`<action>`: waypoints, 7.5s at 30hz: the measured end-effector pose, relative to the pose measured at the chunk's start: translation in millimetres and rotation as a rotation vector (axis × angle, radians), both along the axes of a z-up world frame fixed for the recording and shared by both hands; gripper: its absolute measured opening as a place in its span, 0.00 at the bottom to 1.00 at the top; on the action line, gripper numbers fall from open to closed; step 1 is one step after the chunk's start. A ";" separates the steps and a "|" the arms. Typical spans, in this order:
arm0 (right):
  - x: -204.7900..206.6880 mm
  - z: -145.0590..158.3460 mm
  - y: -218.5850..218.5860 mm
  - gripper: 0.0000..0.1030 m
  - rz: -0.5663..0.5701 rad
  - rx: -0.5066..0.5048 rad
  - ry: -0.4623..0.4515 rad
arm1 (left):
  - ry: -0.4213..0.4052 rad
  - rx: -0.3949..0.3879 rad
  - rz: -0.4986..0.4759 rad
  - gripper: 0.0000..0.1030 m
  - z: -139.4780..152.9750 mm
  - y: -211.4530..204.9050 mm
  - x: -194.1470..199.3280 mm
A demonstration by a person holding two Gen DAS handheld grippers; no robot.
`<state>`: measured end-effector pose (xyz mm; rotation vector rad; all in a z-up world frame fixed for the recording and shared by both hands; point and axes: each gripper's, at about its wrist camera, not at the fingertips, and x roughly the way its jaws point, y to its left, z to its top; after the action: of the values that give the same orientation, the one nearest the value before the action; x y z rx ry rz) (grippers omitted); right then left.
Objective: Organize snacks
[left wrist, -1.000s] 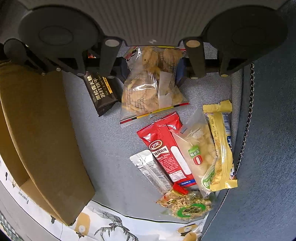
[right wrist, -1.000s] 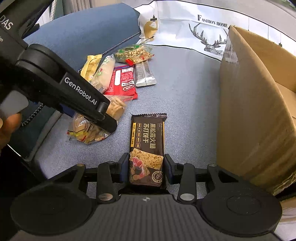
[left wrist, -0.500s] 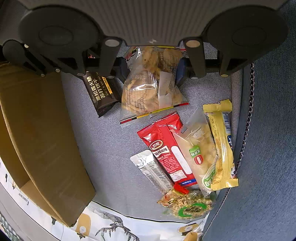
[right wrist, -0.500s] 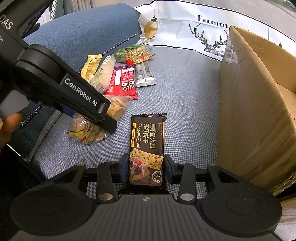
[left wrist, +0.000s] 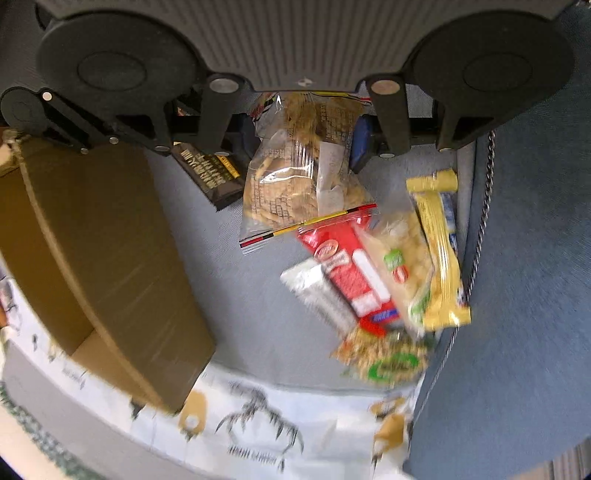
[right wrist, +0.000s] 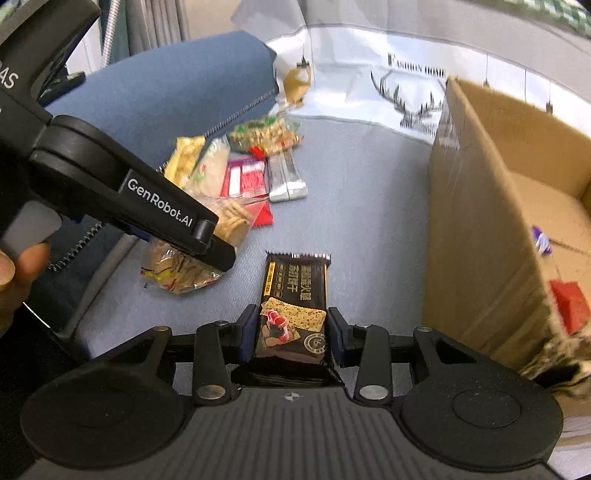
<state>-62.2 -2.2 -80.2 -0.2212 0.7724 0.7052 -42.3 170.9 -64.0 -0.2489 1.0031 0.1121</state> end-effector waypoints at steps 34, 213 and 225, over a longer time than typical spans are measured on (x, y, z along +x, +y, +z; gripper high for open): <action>27.9 83.1 -135.7 0.40 -0.156 0.281 -0.335 | -0.430 0.078 0.018 0.53 53.3 -22.9 -51.5; 3.9 22.8 15.5 0.62 0.136 0.014 -0.040 | -0.248 0.059 0.292 0.39 19.3 41.8 11.4; 30.6 -15.3 38.1 0.72 0.104 -0.053 0.053 | -0.057 0.264 0.290 0.62 -33.4 28.1 71.1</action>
<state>-31.7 36.0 -95.4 -0.2935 0.8357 0.7917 28.7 199.0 -97.4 -0.1528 0.8800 0.4951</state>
